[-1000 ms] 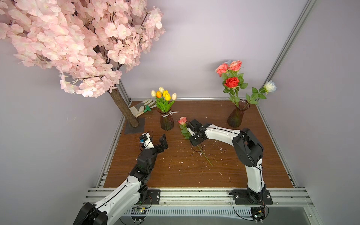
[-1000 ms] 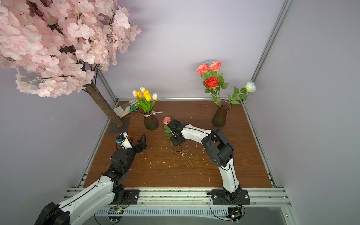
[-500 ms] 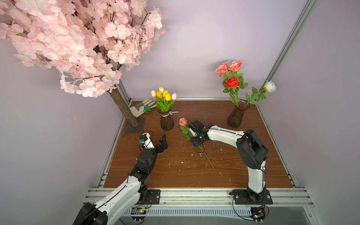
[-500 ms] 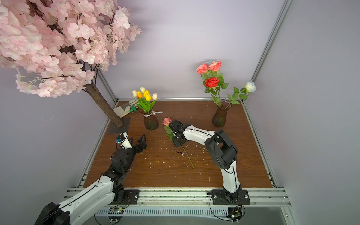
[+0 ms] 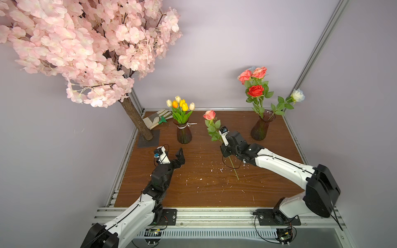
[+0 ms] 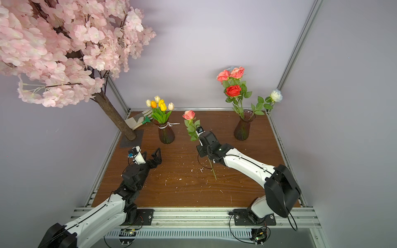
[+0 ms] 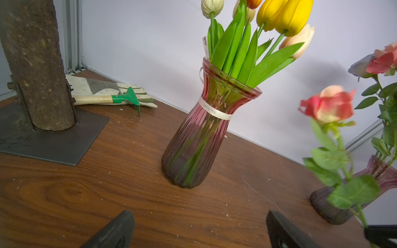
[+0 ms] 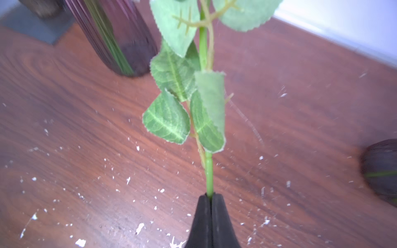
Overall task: Arrange the flowers in different vases according to their variety
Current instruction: Pick up the flower at the center of the board, then insert the flower into the vase.
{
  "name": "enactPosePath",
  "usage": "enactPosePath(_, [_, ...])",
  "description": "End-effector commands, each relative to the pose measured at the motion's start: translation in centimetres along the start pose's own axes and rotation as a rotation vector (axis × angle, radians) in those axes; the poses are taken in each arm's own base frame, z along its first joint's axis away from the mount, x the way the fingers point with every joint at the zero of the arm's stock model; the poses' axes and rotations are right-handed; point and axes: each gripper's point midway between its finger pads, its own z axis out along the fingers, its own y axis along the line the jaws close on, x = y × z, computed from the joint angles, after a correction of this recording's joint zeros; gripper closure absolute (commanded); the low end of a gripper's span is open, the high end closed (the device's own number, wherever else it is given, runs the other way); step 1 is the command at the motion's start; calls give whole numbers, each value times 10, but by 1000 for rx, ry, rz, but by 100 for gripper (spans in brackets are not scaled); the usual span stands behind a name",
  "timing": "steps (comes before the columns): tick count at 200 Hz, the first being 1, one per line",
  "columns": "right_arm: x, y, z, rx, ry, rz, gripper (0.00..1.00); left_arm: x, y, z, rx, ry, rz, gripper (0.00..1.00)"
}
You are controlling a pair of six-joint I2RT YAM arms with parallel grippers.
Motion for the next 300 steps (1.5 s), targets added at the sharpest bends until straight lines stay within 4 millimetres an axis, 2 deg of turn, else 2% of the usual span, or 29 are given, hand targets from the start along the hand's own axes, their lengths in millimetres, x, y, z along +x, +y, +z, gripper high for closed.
enactPosePath(1, [-54, -24, -39, 77, -242, 39, 100, 2, 2, 0, 2, 4, -5, 0])
enactPosePath(66, [-110, -96, -139, 263, -594, 108, 100, 4, 1, 1, 6, 11, -6, 1])
enactPosePath(110, [-134, -142, -210, 415, -834, 196, 100, 4, 2, 1, 6, 11, -7, 0])
enactPosePath(130, [-143, -158, -234, 478, -916, 217, 100, 6, 1, 2, 8, 16, -8, 0])
enactPosePath(154, [-152, -174, -254, 557, -996, 215, 100, 7, 1, 3, 11, 21, -7, 0])
enactPosePath(189, [-168, -191, -267, 648, -1075, 202, 100, 6, 0, 3, 11, 21, -7, 0])
enactPosePath(216, [-183, -195, -270, 697, -1128, 143, 100, 6, 1, 3, 8, 18, -4, 0])
enactPosePath(300, [-215, -224, -240, 833, -1131, 1, 100, 5, -1, 3, 20, 18, -1, 0])
